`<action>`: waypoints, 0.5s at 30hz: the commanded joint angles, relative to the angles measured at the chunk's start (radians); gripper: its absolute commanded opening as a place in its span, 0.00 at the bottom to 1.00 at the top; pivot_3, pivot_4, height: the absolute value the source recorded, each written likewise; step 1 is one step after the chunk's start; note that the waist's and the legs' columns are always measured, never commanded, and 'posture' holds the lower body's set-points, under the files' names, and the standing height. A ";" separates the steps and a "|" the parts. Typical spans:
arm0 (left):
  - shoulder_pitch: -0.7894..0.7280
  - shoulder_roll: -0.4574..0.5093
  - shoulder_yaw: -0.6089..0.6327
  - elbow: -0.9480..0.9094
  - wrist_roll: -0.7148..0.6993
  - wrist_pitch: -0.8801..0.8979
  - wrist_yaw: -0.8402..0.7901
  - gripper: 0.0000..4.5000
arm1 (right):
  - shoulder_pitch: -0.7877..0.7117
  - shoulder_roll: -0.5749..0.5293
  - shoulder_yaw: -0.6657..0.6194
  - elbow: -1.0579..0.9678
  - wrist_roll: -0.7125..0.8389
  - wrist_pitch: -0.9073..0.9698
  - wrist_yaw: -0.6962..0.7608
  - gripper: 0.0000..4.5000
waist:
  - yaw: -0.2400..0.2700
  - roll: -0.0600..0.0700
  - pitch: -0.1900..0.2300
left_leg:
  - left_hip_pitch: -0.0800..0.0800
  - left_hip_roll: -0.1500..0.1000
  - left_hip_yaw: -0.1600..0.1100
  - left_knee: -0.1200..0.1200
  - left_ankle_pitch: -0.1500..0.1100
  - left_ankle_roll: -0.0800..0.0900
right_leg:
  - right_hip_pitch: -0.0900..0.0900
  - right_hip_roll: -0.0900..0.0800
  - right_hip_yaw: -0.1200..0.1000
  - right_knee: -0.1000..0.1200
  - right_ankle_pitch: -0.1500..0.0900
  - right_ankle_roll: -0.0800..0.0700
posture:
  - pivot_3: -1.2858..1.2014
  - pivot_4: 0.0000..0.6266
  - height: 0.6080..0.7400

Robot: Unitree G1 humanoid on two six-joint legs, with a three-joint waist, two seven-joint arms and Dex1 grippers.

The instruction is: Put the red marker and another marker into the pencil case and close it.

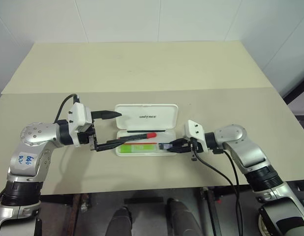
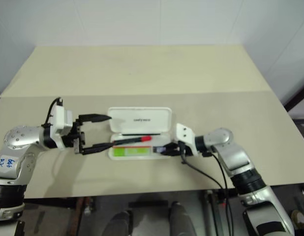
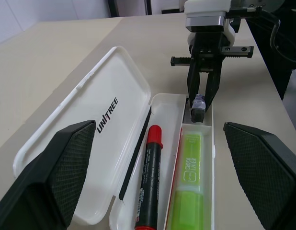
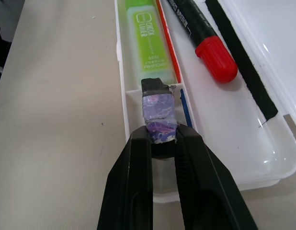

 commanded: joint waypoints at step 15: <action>-0.020 0.002 0.014 -0.008 -0.015 0.003 0.007 1.00 | -0.030 -0.026 -0.153 -0.201 0.190 0.109 0.002 0.99 | -0.001 0.000 0.000 | 0.000 0.000 0.000 0.000 0.000 0.000 | 0.000 0.000 0.000 0.000 0.000 0.001 | 0.52 0.24 1.00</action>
